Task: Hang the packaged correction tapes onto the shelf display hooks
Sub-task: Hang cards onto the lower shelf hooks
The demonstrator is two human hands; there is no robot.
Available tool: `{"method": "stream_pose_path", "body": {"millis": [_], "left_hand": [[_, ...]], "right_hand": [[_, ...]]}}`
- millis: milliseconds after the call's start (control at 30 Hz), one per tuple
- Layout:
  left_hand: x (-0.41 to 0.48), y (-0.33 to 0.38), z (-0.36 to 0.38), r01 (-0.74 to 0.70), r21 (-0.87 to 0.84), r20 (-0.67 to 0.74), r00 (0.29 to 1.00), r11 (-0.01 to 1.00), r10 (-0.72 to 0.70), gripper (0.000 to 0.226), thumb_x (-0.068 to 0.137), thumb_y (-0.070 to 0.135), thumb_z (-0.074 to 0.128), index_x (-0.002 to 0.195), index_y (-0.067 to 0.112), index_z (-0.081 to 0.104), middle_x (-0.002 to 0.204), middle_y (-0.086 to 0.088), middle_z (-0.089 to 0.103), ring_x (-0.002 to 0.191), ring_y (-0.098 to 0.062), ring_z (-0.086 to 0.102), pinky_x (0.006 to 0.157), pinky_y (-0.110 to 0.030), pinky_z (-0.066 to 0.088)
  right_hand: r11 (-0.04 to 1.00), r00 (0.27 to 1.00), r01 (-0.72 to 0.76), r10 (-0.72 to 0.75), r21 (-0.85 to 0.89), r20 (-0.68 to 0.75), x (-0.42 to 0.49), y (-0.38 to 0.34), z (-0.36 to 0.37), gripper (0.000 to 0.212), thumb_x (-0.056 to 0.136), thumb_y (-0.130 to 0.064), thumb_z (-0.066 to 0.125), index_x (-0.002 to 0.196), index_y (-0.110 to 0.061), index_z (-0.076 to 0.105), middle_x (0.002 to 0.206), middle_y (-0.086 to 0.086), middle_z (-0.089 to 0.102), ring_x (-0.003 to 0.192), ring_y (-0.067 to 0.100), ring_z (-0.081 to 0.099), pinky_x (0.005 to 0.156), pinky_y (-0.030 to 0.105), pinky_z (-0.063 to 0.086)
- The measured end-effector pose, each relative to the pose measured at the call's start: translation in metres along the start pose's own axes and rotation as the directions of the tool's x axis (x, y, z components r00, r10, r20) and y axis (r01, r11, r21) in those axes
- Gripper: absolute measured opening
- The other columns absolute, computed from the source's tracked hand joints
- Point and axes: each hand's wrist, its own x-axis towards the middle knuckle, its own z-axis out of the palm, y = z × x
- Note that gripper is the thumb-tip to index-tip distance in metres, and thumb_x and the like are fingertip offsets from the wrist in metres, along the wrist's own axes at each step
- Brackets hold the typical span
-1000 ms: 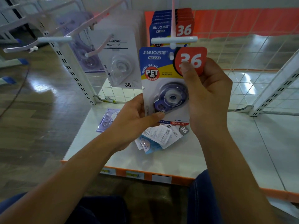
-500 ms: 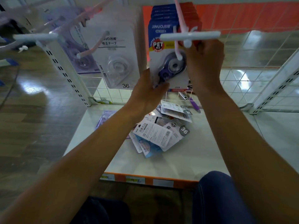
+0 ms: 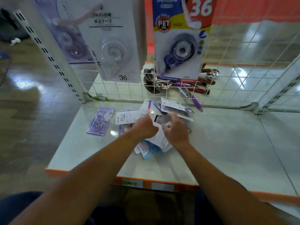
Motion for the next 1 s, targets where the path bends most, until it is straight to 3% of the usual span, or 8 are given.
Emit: {"method": "stream_pose_path", "body": {"millis": [133,233,367,433,600,767,900,1000], "left_hand": [[0.000,-0.022,0.015,0.004,0.184,0.055,0.998,0.983,-0.014,0.051,0.084,0.025,0.064,0.129,0.013,0.044,0.124,-0.007,0.054,0.112,-0.026,0.052,0.091,-0.036,0.048],[-0.001,-0.038,0.018,-0.008,0.254,0.065,0.998,0.967,-0.009,0.064,0.081,0.035,0.066,0.136,0.016,0.041,0.133,-0.006,0.051,0.119,-0.027,0.048,0.096,-0.039,0.045],[-0.007,-0.048,0.021,0.027,0.275,0.048,0.998,0.961,-0.042,0.059,0.087,0.025,0.061,0.139,0.012,0.036,0.140,-0.010,0.043,0.127,-0.028,0.042,0.103,-0.042,0.042],[-0.011,-0.046,0.023,0.020,0.247,-0.003,1.000,0.969,-0.020,0.067,0.087,0.021,0.063,0.143,0.009,0.028,0.148,-0.011,0.032,0.131,-0.028,0.038,0.107,-0.041,0.040],[-0.031,-0.025,0.014,-0.059,0.162,-0.162,0.983,0.985,0.085,0.089,0.090,0.018,0.061,0.152,0.007,-0.003,0.161,-0.009,-0.006,0.147,-0.028,0.015,0.112,-0.038,0.026],[-0.054,-0.016,0.014,0.003,-0.182,-0.070,0.997,0.983,-0.016,0.059,0.087,0.028,0.068,0.135,0.017,0.035,0.123,-0.002,0.056,0.117,-0.025,0.056,0.093,-0.040,0.051],[-0.077,0.000,0.009,0.028,-0.560,0.064,0.998,0.828,0.010,0.016,0.091,0.012,0.063,0.101,0.024,0.060,0.094,0.005,0.067,0.093,-0.014,0.065,0.081,-0.028,0.055],[-0.086,0.005,0.003,0.057,-0.716,0.079,0.997,0.695,0.000,0.019,0.085,0.010,0.070,0.093,0.025,0.060,0.100,-0.001,0.071,0.096,-0.021,0.068,0.087,-0.037,0.056]], "right_hand": [[0.953,0.929,0.111,0.001,-0.282,0.371,-0.008,0.020,0.048,0.081,0.086,-0.042,0.062,0.149,-0.013,0.019,0.156,0.011,0.021,0.145,0.027,0.016,0.117,0.041,0.015],[0.909,0.894,0.146,0.048,-0.391,0.445,-0.013,0.023,0.065,0.091,0.087,-0.053,0.055,0.151,-0.015,0.003,0.160,0.010,0.001,0.147,0.028,-0.002,0.117,0.048,0.004],[0.950,0.927,0.062,0.059,-0.305,0.371,-0.014,0.018,0.062,0.057,0.096,-0.045,0.045,0.143,-0.016,0.033,0.150,0.010,0.033,0.141,0.026,0.025,0.111,0.044,0.023],[0.967,0.952,0.075,0.004,-0.245,0.307,-0.015,0.016,0.052,0.031,0.096,-0.034,0.046,0.120,-0.016,0.055,0.122,0.010,0.057,0.117,0.028,0.050,0.087,0.035,0.039],[0.983,0.981,-0.140,0.123,0.117,0.147,-0.030,0.008,0.012,0.024,0.096,-0.027,0.050,0.083,-0.015,0.066,0.085,0.008,0.066,0.083,0.027,0.059,0.067,0.027,0.035],[0.566,0.898,-0.435,0.329,0.700,0.291,-0.043,-0.005,-0.017,0.008,0.091,-0.019,0.062,0.089,-0.014,0.068,0.087,0.005,0.070,0.086,0.023,0.066,0.079,0.038,0.056],[0.283,0.888,-0.446,0.264,0.849,0.378,-0.056,-0.016,-0.035,0.015,0.091,-0.018,0.062,0.103,-0.010,0.067,0.098,0.011,0.073,0.083,0.022,0.070,0.072,0.032,0.056],[0.181,0.915,-0.388,0.194,0.904,0.354,-0.064,-0.023,-0.047,0.014,0.091,-0.013,0.060,0.102,-0.011,0.067,0.094,0.007,0.075,0.082,0.019,0.072,0.067,0.026,0.057]]}}
